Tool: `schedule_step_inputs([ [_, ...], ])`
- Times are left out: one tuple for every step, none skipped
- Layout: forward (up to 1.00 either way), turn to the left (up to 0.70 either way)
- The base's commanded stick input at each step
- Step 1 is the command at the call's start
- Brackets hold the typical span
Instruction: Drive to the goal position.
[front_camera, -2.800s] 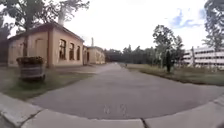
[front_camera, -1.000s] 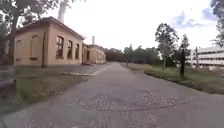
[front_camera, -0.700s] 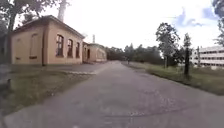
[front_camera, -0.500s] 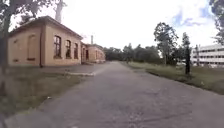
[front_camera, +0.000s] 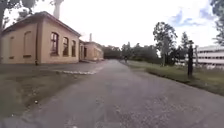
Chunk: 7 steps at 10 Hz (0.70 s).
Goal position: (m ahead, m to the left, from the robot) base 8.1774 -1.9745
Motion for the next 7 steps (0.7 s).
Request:
schedule_step_inputs([
  [0.70, 0.00],
  [0.70, 0.00],
  [0.70, 0.00],
  [0.70, 0.00],
  [0.70, 0.00],
  [0.70, 0.00],
  [0.70, 0.00],
])
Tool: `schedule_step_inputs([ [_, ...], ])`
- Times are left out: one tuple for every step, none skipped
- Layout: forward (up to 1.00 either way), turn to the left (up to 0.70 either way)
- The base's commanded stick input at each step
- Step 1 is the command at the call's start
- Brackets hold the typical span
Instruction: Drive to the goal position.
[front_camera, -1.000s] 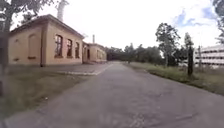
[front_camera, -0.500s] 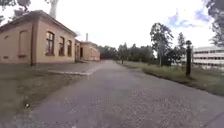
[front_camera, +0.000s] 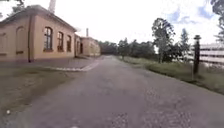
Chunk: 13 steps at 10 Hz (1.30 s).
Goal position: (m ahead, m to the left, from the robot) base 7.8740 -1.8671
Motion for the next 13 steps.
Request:
schedule_step_inputs([
  [0.70, 0.00],
  [0.70, 0.00],
  [0.70, 0.00],
  [0.70, 0.00],
  [0.70, 0.00],
  [0.70, 0.00],
  [0.70, 0.00],
  [0.70, 0.00],
  [0.70, 0.00],
  [0.70, 0.00],
  [0.70, 0.00],
  [0.70, 0.00],
  [0.70, 0.00],
])
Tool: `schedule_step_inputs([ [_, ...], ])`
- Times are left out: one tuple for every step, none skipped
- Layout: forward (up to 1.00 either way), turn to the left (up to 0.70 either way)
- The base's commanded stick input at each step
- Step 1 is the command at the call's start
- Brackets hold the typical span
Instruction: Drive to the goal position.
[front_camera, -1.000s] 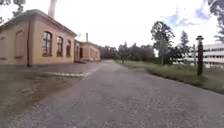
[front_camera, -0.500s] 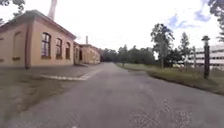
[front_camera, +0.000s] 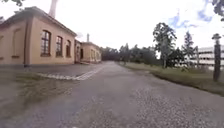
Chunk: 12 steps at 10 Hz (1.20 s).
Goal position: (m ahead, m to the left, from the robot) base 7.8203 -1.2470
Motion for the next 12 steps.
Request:
schedule_step_inputs([
  [0.70, 0.00],
  [0.70, 0.00],
  [0.70, 0.00],
  [0.70, 0.00],
  [0.70, 0.00],
  [0.70, 0.00],
  [0.70, 0.00],
  [0.70, 0.00],
  [0.70, 0.00],
  [0.70, 0.00],
  [0.70, 0.00],
  [0.70, 0.00],
])
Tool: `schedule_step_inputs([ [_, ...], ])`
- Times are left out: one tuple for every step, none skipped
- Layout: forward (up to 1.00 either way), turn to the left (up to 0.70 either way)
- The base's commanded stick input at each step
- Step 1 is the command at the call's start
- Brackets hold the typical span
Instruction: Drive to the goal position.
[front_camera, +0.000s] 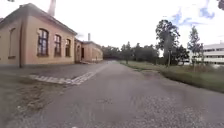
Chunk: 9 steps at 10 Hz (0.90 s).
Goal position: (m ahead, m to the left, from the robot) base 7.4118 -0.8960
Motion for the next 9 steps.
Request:
schedule_step_inputs([
  [0.70, 0.00],
  [0.70, 0.00],
  [0.70, 0.00],
  [0.70, 0.00],
  [0.70, 0.00],
  [0.70, 0.00],
  [0.70, 0.00],
  [0.70, 0.00],
  [0.70, 0.00],
])
